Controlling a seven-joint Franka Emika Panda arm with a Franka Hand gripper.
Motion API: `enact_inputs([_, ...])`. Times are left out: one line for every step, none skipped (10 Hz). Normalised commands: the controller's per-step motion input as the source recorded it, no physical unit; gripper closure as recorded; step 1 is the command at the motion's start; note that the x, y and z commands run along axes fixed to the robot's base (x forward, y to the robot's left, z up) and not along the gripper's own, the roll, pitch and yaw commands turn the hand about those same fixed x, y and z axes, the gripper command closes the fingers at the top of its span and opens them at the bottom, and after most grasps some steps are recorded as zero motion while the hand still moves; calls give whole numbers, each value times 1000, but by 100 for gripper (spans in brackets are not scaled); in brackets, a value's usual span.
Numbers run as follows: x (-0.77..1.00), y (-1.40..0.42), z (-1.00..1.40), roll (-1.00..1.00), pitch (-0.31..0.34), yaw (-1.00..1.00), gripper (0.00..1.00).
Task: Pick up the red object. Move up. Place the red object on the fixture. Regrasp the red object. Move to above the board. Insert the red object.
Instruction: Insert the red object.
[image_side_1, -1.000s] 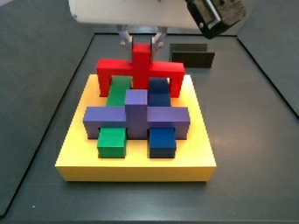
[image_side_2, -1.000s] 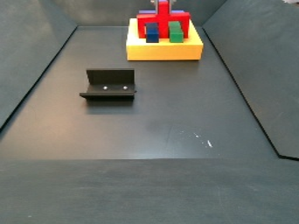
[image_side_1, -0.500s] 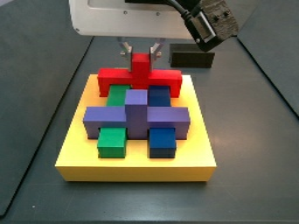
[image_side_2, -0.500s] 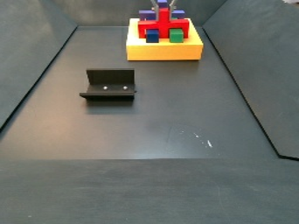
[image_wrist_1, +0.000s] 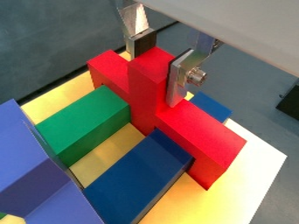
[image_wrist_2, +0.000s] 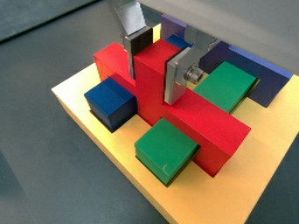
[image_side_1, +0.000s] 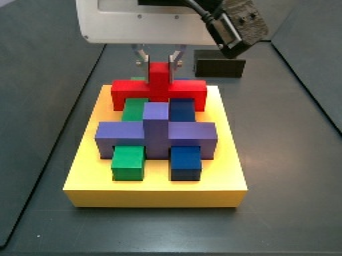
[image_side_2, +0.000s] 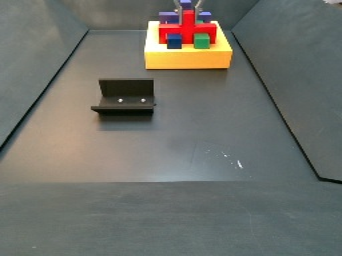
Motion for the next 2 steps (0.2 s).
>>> enact_inputs([0,0,-66,-4,-6,0,100])
enact_inputs([0,0,0,0,0,0,100])
